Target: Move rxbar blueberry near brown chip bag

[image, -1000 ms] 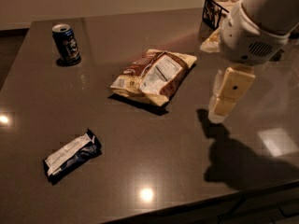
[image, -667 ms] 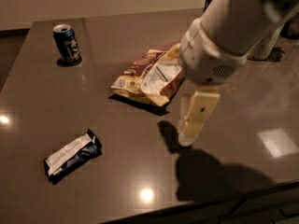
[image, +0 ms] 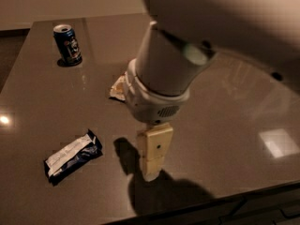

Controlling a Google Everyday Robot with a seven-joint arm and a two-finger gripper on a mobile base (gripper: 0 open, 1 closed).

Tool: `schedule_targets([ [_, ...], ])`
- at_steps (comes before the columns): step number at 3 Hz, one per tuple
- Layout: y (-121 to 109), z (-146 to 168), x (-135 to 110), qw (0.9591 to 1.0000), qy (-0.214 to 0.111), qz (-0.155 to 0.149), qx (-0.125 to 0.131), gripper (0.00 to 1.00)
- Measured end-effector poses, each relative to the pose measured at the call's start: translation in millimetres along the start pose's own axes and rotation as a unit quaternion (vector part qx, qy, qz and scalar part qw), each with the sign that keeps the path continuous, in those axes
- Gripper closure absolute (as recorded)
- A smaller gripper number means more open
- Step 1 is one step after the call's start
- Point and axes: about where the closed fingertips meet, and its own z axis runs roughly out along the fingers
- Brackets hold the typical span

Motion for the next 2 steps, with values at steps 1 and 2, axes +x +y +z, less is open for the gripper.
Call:
schedule_targets([
  [1, -1.0, 45.6, -27.8, 0.9983, 0.024, -0.035, -0.04, 0.0],
  [2, -11.8, 77.3, -39.0, 0.9956, 0.036, -0.043, -0.075, 0.0],
])
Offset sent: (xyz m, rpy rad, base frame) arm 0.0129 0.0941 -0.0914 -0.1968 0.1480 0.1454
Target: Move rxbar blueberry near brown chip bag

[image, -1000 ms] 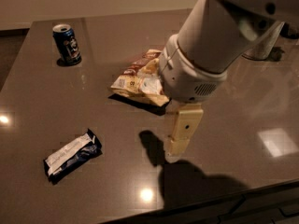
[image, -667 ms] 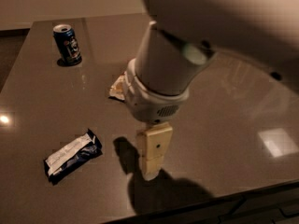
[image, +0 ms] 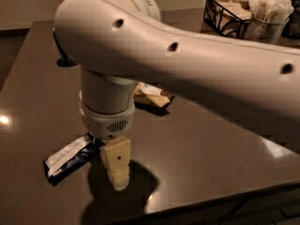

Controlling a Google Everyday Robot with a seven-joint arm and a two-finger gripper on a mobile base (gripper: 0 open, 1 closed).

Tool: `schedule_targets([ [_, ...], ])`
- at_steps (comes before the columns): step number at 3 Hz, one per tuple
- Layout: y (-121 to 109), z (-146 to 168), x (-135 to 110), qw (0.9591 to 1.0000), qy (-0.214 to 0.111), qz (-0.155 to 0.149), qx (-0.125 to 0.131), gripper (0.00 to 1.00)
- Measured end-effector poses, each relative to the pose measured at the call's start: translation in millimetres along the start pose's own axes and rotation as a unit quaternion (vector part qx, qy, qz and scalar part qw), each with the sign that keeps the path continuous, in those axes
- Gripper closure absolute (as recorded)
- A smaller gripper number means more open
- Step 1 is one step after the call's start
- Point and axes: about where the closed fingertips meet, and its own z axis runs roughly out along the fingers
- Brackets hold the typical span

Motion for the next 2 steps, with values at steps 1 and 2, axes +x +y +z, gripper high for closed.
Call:
schedule_targets([
  [1, -13.5, 13.8, -12.6, 0.9997, 0.004, -0.009, -0.021, 0.0],
  [2, -18.9, 23.4, -21.2, 0.9992, 0.008, -0.017, -0.035, 0.0],
])
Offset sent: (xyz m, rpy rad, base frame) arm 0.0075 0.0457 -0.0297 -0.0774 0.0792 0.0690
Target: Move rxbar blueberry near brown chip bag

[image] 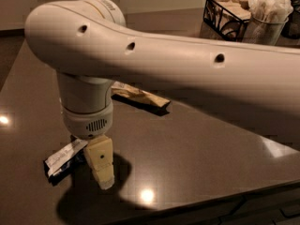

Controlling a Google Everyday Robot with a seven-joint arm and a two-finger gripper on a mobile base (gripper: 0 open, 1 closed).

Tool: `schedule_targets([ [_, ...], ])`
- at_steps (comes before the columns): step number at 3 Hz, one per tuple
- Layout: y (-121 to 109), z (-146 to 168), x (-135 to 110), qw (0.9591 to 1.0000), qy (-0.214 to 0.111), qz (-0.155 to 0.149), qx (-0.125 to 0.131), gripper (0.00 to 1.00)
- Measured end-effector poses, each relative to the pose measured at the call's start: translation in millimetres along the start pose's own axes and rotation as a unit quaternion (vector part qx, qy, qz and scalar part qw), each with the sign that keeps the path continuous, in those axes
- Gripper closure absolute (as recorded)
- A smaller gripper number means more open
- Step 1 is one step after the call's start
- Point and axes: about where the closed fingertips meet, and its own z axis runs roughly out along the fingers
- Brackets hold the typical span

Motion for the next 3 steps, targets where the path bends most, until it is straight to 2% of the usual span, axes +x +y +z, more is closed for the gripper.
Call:
schedule_targets([
  [1, -2.6, 5.7, -7.2, 0.9999, 0.003, -0.006, -0.011, 0.19],
  [3, -6.7, 9.7, -10.1, 0.9995, 0.009, -0.006, -0.029, 0.65],
])
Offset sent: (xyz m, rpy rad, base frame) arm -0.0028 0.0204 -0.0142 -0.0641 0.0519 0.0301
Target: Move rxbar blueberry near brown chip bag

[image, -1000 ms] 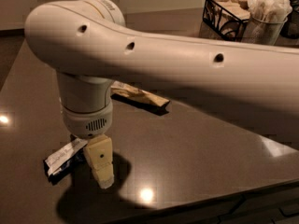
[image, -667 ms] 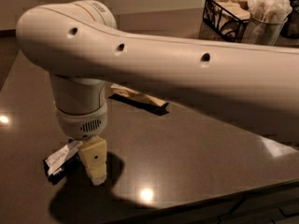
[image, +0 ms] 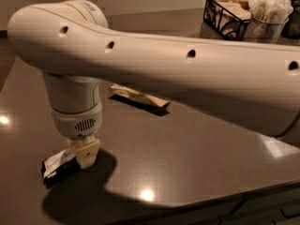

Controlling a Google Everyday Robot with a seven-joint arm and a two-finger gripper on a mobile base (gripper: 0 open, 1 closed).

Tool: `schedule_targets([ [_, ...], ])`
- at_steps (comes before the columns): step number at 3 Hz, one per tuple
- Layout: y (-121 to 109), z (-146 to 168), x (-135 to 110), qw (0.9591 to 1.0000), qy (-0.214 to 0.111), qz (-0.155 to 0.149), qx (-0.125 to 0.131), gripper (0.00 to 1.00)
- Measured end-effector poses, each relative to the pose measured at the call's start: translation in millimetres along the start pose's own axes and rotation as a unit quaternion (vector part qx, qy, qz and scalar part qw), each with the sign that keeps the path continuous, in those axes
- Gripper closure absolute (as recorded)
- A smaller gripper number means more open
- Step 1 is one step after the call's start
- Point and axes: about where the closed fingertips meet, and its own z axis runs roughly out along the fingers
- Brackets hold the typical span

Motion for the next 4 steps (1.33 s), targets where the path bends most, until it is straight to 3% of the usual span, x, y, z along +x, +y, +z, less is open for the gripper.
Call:
schedule_targets([
  [1, 0.0, -0.6, 0.6, 1.0, 0.0, 0.001, 0.0, 0.88],
  [2, 0.0, -1.6, 0.5, 1.0, 0.0, 0.001, 0.0, 1.0],
  [3, -9.5, -32.0, 44.1, 0.9987, 0.0, 0.046, 0.021, 1.0],
  [4, -22.6, -68.3, 102.2, 0.9936, 0.004, 0.101, 0.05, 1.0],
])
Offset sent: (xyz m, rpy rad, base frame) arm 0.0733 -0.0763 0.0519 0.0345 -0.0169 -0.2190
